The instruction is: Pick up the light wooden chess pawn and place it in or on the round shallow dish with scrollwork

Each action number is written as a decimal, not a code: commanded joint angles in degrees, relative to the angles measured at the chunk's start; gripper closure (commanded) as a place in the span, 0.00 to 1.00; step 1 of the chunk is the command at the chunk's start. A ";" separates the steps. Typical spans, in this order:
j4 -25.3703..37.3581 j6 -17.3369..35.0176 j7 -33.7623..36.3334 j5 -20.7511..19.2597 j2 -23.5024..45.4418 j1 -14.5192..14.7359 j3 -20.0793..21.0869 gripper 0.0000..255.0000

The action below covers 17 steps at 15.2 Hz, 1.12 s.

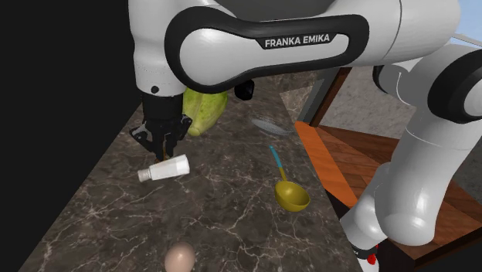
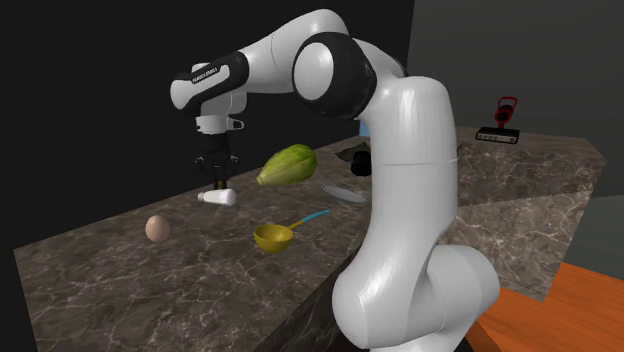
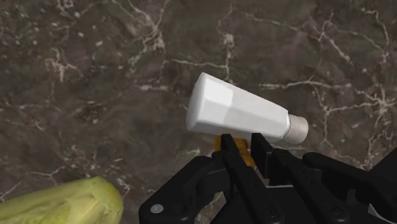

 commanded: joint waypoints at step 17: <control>7.26 -8.75 -0.11 0.18 -0.11 0.24 0.11 1.00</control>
